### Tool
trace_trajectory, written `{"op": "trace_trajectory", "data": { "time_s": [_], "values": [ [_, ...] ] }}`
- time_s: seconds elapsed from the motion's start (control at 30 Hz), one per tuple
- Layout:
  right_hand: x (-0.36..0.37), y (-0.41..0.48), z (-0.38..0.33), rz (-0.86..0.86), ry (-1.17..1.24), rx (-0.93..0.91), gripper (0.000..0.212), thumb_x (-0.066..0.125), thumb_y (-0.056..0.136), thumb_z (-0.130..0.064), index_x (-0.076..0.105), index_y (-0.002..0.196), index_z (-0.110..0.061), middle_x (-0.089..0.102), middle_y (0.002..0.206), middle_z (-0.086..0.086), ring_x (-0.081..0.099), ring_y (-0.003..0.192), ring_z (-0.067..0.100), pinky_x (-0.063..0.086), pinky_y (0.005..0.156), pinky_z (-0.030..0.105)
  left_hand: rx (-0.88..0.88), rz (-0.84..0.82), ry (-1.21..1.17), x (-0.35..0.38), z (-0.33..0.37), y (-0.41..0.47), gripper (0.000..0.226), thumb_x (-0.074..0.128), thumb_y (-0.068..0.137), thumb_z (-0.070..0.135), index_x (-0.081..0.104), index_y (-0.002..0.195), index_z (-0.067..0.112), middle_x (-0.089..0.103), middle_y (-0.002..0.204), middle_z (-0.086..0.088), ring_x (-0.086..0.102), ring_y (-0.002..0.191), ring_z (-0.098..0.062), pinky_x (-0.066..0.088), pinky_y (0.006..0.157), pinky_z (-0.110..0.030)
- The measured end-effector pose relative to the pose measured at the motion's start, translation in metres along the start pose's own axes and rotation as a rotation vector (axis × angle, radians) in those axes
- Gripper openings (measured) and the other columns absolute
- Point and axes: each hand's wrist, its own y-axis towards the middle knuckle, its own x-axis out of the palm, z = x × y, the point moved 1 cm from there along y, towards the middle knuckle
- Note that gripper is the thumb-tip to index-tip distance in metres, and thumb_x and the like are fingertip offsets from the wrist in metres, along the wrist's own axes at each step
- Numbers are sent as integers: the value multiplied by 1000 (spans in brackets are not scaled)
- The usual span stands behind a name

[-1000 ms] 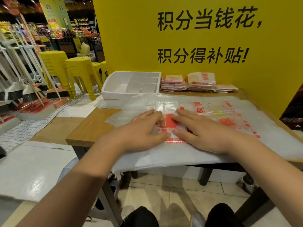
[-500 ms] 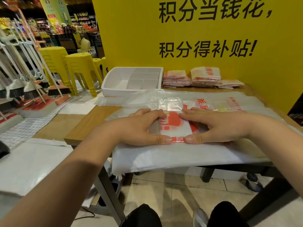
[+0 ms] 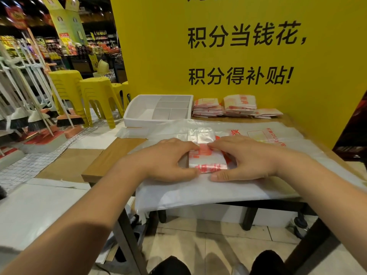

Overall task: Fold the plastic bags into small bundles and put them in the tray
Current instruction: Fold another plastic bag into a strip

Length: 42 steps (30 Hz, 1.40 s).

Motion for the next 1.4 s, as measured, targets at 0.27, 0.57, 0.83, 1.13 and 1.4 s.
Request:
{"op": "trace_trajectory", "data": {
  "time_s": [0.27, 0.57, 0.83, 1.13, 1.4],
  "values": [
    [6, 7, 2, 288, -23, -14, 35, 44, 96, -50, 55, 128, -43, 68, 120, -13, 58, 116, 13, 30, 114, 40, 39, 46, -153, -3, 2, -7, 75, 61, 82, 71, 31, 147, 46, 45, 139, 20, 43, 117, 8, 34, 97, -12],
    [11, -32, -20, 516, 455, 79, 39, 43, 95, -60, 65, 117, -36, 72, 101, -20, 65, 87, 1, 55, 76, 37, 18, 414, -372, 8, 21, -29, 21, 63, 95, 35, 66, 114, 29, 69, 97, 18, 62, 91, 5, 47, 75, -11],
    [28, -27, -25, 464, 462, 256, 20, 63, 92, -45, 60, 98, -26, 67, 81, -10, 58, 72, 3, 37, 55, 16, -158, 525, -499, 37, 45, -29, 25, 57, 97, 35, 50, 121, 31, 59, 81, 10, 57, 77, -5, 50, 72, -28],
    [34, -20, -39, 463, 213, 284, 46, 50, 97, -41, 46, 142, -31, 67, 109, -6, 61, 99, 19, 51, 82, 37, -206, 608, -85, 45, 56, -25, 30, 49, 98, 35, 59, 127, 35, 47, 87, 7, 50, 99, -23, 42, 89, -40],
    [30, -10, -39, 440, -57, 202, 30, 40, 99, -37, 59, 111, -17, 56, 119, 1, 52, 105, 24, 42, 82, 34, -125, 446, -70, 35, 41, -6, 21, 42, 102, 32, 59, 114, 27, 47, 139, 3, 28, 137, -20, 27, 111, -37]
  ]
}}
